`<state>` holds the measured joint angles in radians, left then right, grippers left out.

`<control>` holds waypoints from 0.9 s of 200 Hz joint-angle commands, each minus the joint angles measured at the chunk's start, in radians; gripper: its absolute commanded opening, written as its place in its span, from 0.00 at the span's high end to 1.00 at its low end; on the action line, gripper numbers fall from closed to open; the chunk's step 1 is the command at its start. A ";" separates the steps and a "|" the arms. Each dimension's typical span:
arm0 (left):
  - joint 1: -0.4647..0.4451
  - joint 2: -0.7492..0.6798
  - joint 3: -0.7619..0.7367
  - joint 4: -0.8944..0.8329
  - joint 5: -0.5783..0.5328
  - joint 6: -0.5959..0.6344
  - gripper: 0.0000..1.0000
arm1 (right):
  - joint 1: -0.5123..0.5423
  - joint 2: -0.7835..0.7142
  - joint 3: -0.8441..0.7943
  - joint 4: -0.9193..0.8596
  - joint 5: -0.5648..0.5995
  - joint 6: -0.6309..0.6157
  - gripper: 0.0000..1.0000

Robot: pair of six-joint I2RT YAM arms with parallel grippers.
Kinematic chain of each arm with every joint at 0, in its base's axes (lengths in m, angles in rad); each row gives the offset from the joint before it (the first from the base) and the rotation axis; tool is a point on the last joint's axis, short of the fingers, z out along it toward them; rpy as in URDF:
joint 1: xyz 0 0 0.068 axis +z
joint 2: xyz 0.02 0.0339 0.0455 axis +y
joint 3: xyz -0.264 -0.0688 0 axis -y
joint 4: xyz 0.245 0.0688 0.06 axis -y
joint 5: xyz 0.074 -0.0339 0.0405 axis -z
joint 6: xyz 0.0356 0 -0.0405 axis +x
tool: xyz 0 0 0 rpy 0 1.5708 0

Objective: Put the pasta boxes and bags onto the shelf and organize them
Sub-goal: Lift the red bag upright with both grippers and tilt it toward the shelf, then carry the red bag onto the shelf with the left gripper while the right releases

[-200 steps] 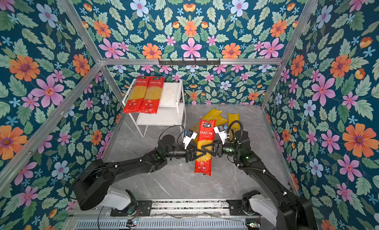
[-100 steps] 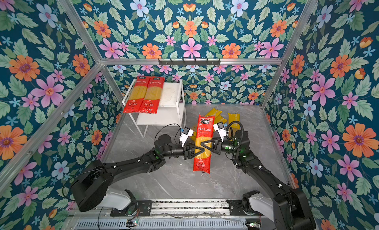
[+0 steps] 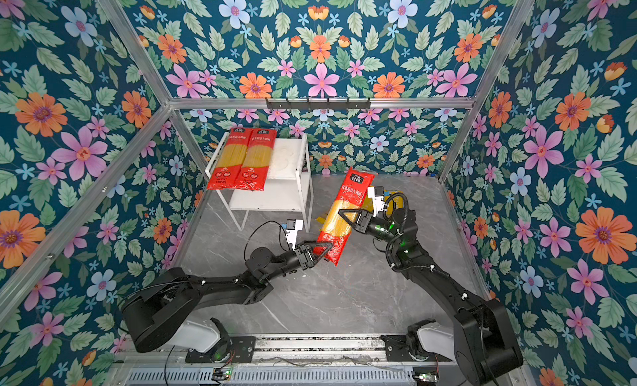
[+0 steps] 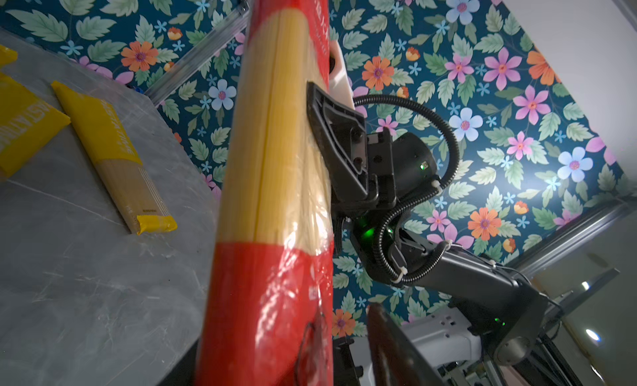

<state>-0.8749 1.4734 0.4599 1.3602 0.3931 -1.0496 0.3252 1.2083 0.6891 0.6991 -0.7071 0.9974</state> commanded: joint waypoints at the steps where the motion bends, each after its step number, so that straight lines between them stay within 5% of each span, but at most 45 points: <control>1: -0.019 0.013 -0.001 0.132 -0.097 -0.054 0.42 | 0.011 -0.014 0.012 0.159 0.132 0.045 1.00; 106: -0.044 0.097 0.026 0.182 -0.194 -0.125 0.79 | 0.021 -0.028 -0.038 0.166 0.150 0.043 0.95; 180: -0.052 0.015 -0.009 0.167 -0.259 -0.069 1.00 | 0.020 -0.087 -0.094 0.161 0.208 0.057 0.62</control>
<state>-0.9298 1.5131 0.4519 1.4563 0.1909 -1.1530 0.3466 1.1465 0.6044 0.7532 -0.5495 1.0657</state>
